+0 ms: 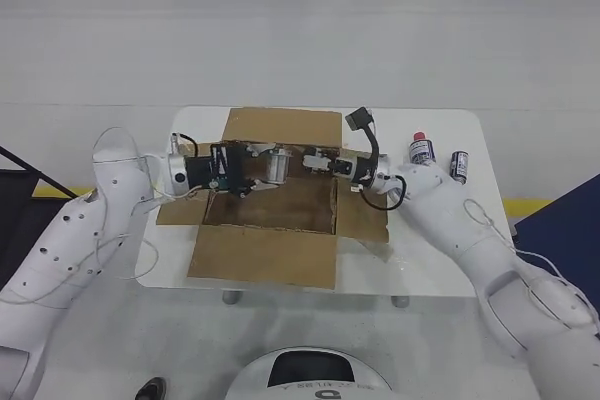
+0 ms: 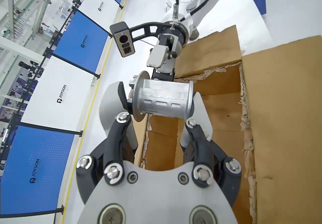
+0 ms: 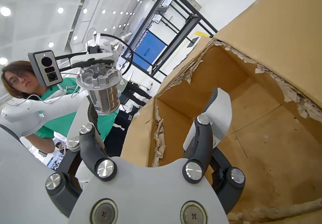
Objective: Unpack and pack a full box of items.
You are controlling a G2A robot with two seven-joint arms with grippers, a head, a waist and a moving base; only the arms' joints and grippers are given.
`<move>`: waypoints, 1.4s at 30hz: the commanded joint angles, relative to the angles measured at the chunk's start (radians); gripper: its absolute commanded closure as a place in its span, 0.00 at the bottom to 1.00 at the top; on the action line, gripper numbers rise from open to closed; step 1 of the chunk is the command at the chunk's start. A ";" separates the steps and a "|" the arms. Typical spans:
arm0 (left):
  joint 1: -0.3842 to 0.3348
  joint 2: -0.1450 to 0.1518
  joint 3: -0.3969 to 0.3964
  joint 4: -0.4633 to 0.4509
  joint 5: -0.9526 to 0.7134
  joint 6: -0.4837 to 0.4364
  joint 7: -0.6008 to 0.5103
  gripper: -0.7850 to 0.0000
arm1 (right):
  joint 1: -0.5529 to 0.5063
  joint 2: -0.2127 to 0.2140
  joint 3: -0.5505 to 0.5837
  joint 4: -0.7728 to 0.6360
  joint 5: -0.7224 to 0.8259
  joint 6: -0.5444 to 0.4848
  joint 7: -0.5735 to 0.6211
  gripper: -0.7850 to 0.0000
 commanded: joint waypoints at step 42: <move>-0.165 -0.137 0.191 0.116 -0.002 0.017 -0.180 1.00 | -0.046 0.020 0.031 -0.080 0.175 0.051 0.141 1.00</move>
